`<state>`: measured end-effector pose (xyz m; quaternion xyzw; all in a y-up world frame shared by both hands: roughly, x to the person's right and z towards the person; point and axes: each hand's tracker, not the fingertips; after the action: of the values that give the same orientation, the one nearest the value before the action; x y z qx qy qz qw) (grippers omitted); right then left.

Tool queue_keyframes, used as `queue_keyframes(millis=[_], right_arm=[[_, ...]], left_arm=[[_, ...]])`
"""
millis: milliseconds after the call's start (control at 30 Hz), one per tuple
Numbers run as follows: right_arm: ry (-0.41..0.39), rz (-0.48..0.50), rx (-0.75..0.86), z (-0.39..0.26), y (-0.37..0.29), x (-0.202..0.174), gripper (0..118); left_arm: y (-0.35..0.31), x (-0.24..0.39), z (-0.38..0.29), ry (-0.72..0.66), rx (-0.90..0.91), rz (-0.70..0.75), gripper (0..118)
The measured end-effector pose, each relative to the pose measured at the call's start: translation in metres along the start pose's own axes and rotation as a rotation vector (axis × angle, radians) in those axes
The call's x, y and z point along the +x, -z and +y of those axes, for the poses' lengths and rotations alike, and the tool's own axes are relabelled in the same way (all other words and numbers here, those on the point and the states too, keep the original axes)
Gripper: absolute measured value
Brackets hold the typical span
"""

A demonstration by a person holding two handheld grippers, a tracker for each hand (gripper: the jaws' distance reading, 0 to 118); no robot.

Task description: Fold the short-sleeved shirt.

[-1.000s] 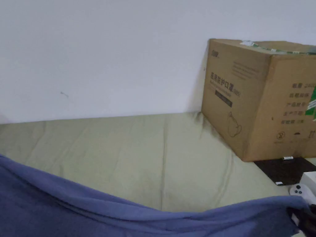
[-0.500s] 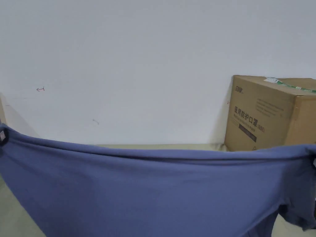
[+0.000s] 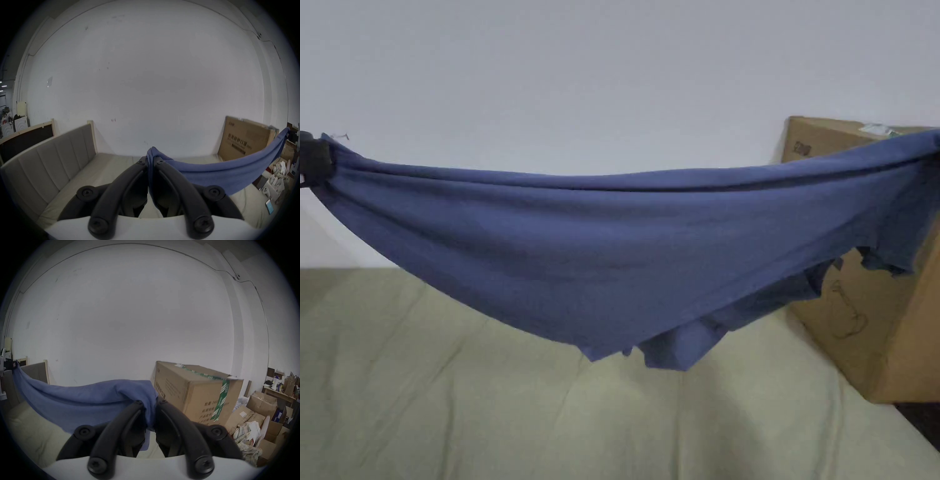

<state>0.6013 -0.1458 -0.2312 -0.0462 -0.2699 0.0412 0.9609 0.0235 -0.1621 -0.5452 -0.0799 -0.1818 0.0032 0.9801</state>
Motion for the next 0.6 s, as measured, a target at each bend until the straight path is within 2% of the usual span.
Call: queue_keyframes(millis=[100, 233, 300, 367, 400, 500, 600], right_arm=[[0.018, 0.047, -0.085, -0.066, 0.018, 0.01, 10], [-0.052, 0.115, -0.196, -0.155, 0.002, 0.009, 10], [-0.036, 0.173, -0.247, -0.199, -0.021, 0.011, 10], [-0.039, 0.181, -0.289, -0.237, -0.054, 0.014, 10], [-0.025, 0.198, -0.31, -0.251, -0.07, 0.017, 10], [0.018, 0.225, -0.363, -0.28, -0.126, 0.024, 10], [0.011, 0.222, -0.375, -0.293, -0.179, 0.027, 10]], left_arm=[[0.022, 0.006, -0.067, -0.008, -0.114, -0.028, 5], [0.024, 0.005, -0.165, -0.012, -0.283, -0.044, 5], [0.008, 0.0, -0.209, -0.055, -0.312, -0.038, 5], [-0.014, -0.002, -0.245, -0.066, -0.407, -0.033, 5], [-0.027, -0.006, -0.259, -0.085, -0.375, -0.034, 5], [-0.067, -0.013, -0.279, -0.075, -0.401, -0.036, 5], [-0.111, -0.017, -0.286, -0.104, -0.427, -0.056, 5]])
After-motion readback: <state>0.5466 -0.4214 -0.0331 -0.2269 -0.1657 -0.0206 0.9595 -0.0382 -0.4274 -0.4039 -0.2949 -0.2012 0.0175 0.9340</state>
